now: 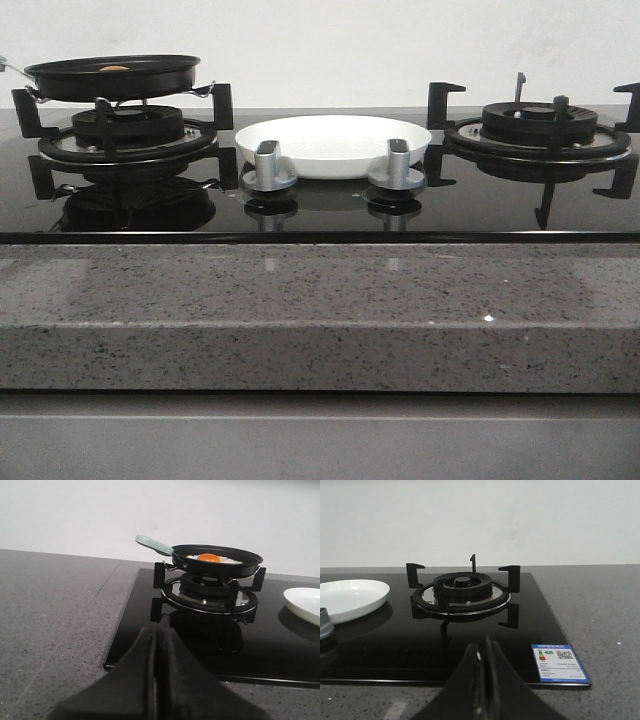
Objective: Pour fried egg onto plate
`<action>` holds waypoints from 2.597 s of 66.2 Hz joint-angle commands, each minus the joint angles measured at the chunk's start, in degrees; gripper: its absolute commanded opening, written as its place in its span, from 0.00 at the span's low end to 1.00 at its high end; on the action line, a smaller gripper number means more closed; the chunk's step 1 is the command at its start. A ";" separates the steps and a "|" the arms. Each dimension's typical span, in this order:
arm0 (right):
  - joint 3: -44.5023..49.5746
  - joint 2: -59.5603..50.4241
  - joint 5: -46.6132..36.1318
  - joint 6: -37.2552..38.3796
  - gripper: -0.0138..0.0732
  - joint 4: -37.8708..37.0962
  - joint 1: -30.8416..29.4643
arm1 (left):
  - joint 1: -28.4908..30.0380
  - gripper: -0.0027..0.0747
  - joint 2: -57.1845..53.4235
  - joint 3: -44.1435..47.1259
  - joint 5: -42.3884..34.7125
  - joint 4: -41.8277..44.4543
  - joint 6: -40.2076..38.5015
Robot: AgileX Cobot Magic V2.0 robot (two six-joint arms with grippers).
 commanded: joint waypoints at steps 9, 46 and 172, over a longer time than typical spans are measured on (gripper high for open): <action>-0.44 -1.11 -5.11 -0.01 0.08 -0.76 -0.40 | 0.06 0.01 -0.73 0.29 -4.45 -0.05 -0.32; -0.44 -1.11 -6.61 -0.01 0.08 -0.76 -0.40 | 0.06 0.01 -0.73 0.29 -5.06 -0.05 -0.32; -44.70 24.58 28.66 -0.01 0.19 -0.49 -0.40 | 0.06 0.03 28.71 -44.73 25.01 -1.41 -0.06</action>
